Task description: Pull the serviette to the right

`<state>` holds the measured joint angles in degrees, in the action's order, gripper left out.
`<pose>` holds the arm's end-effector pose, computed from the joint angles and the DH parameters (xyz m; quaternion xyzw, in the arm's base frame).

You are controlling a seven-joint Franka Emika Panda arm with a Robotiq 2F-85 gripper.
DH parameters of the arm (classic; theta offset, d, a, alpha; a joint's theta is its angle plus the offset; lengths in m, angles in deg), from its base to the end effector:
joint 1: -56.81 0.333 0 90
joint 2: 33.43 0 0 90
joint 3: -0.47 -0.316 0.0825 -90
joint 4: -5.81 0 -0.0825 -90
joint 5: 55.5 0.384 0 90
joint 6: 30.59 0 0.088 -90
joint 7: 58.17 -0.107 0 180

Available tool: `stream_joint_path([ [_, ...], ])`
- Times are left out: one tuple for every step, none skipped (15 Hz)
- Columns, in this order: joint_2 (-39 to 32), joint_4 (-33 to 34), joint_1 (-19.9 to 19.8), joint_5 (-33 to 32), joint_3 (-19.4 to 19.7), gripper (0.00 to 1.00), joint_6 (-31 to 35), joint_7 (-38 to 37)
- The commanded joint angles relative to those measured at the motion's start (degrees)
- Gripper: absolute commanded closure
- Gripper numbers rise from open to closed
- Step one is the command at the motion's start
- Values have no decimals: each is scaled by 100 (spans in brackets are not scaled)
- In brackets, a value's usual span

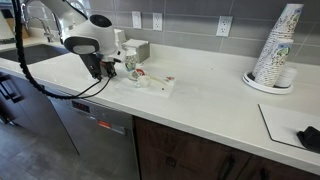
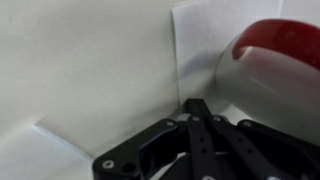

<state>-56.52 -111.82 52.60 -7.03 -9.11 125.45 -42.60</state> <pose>0.6105 0.0263 0.2599 -0.9439 0.1904 -0.1353 0.2336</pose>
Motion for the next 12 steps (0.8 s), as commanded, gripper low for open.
stream_joint_path([
  [74,-85,-435,615,-260,100,-355,803],
  [81,-50,-562,873,-338,100,-483,1067],
  [89,-25,-683,1145,-404,100,-618,1341],
  [105,-11,-792,1354,-428,100,-783,1560],
  [111,2,-878,1515,-435,100,-924,1739],
  [160,11,-733,1663,-169,100,-1159,1893],
  [197,-3,-721,1675,-51,100,-1317,1958],
  [252,-24,-698,1668,81,100,-1488,2008],
  [338,-59,-655,1525,223,100,-1646,1961],
  [508,-111,-623,1306,361,100,-1897,1863],
  [609,-131,-586,1118,481,100,-2082,1764],
  [782,-155,-528,802,619,100,-2257,1620],
])
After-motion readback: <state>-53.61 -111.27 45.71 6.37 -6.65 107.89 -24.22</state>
